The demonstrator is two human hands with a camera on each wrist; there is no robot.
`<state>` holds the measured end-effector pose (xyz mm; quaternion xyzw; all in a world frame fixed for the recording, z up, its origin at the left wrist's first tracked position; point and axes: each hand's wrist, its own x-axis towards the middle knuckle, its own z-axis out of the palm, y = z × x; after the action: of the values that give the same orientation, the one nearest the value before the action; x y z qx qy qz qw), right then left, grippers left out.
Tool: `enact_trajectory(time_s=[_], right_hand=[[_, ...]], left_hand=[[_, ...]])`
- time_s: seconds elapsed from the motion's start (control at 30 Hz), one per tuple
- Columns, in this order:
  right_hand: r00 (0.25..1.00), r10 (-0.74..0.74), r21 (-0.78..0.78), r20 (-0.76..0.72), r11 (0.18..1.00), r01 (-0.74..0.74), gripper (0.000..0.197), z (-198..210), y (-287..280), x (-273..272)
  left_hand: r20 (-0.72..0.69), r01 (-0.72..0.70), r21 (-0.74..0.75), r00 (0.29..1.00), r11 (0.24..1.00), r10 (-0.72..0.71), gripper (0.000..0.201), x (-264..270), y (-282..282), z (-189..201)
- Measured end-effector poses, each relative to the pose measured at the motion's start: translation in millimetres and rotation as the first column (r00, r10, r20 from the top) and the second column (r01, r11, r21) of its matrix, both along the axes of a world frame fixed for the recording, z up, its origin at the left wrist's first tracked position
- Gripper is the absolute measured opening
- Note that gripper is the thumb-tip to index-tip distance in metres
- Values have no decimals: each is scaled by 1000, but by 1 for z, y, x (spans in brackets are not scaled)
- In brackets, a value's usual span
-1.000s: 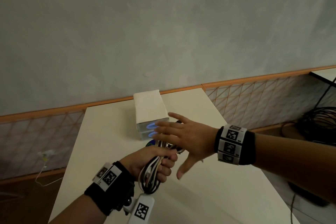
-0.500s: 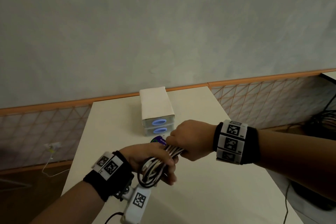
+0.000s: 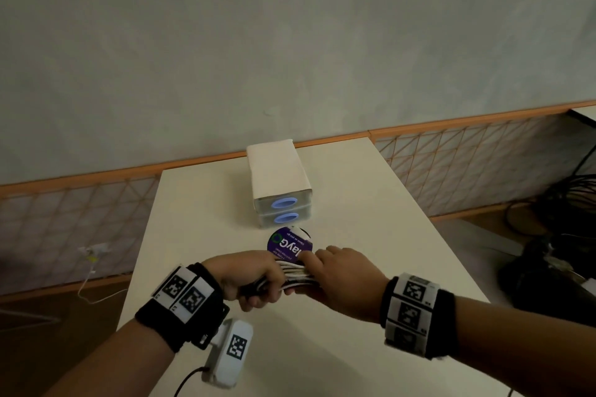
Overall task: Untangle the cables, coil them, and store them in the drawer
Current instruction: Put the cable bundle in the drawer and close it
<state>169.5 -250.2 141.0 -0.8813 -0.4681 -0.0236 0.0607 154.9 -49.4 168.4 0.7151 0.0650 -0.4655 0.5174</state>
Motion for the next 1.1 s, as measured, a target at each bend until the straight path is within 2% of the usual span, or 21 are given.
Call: enact_trajectory(time_s=[0.1, 0.17, 0.2, 0.27, 0.33, 0.4, 0.47, 0.5, 0.53, 0.63, 0.67, 0.7, 0.73, 0.77, 0.8, 0.83, 0.87, 0.9, 0.93, 1.03, 1.1], right_hand=[[990, -72, -46, -117, 997, 67, 41, -10, 6, -7], [987, -102, -49, -127, 994, 96, 34, -14, 7, -3], [983, -121, -64, -138, 991, 113, 34, -16, 8, 0], [963, -184, -85, -198, 982, 171, 37, -16, 6, 7], [912, -275, -79, -303, 961, 264, 35, -19, 1, 16], [866, -313, -29, -390, 944, 328, 29, -24, -4, 26], [811, -327, 18, -486, 923, 383, 28, -28, -8, 36], [781, -336, 31, -526, 910, 412, 29, -28, -9, 43], [750, -344, 47, -565, 894, 446, 32, -28, -9, 50], [619, -335, 104, -711, 819, 564, 33, -25, -12, 71], [579, -324, 121, -748, 791, 599, 31, -23, -13, 77], [544, -311, 134, -780, 766, 629, 27, -22, -14, 84], [508, -294, 143, -810, 740, 657, 25, -21, -16, 90], [469, -273, 150, -840, 715, 683, 23, -21, -18, 96], [434, -255, 150, -864, 692, 706, 24, -21, -20, 101], [406, -245, 144, -880, 677, 722, 24, -23, -23, 106], [388, -248, 134, -888, 668, 732, 24, -24, -25, 110], [377, -257, 122, -890, 661, 740, 24, -26, -27, 114], [368, -268, 113, -891, 653, 749, 24, -29, -30, 117], [336, -284, 93, -898, 624, 776, 24, -36, -36, 125], [321, -287, 87, -903, 608, 789, 23, -38, -39, 129]], left_hand=[[-81, 22, -14, 996, 1000, -23, 19, 1, 4, -7], [-141, -17, -96, 990, 995, 3, 20, 5, 7, -16], [-165, -57, -161, 986, 985, 30, 27, 7, 8, -21], [-239, -225, -300, 958, 927, 156, 54, 13, 12, -31], [-288, -470, -343, 877, 814, 385, 74, 22, 12, -44], [-267, -712, -315, 701, 628, 661, 66, 32, 6, -66], [-232, -881, -298, 441, 368, 867, 40, 43, -8, -95], [-225, -924, -281, 328, 261, 918, 27, 52, -17, -109], [-227, -947, -266, 244, 181, 943, 22, 60, -24, -120], [-351, -965, -260, 63, -33, 934, 32, 90, -42, -143], [-339, -971, -231, 18, -65, 941, 34, 100, -47, -148], [-387, -964, -193, -95, -181, 917, 34, 113, -47, -156], [-483, -936, -185, -178, -299, 857, 32, 124, -45, -159], [-273, -984, -147, -52, -95, 960, 29, 133, -50, -171], [-245, -983, -169, -22, -65, 969, 23, 144, -50, -180], [-429, -950, -236, -88, -206, 899, 17, 152, -48, -186], [-512, -908, -274, -143, -318, 847, 15, 160, -45, -186], [-388, -921, -284, -143, -266, 911, 16, 167, -45, -187], [-327, -930, -274, -148, -243, 934, 15, 168, -46, -188], [-388, -906, -254, -225, -338, 894, 15, 172, -49, -189], [-414, -901, -223, -258, -372, 873, 17, 173, -50, -188]])
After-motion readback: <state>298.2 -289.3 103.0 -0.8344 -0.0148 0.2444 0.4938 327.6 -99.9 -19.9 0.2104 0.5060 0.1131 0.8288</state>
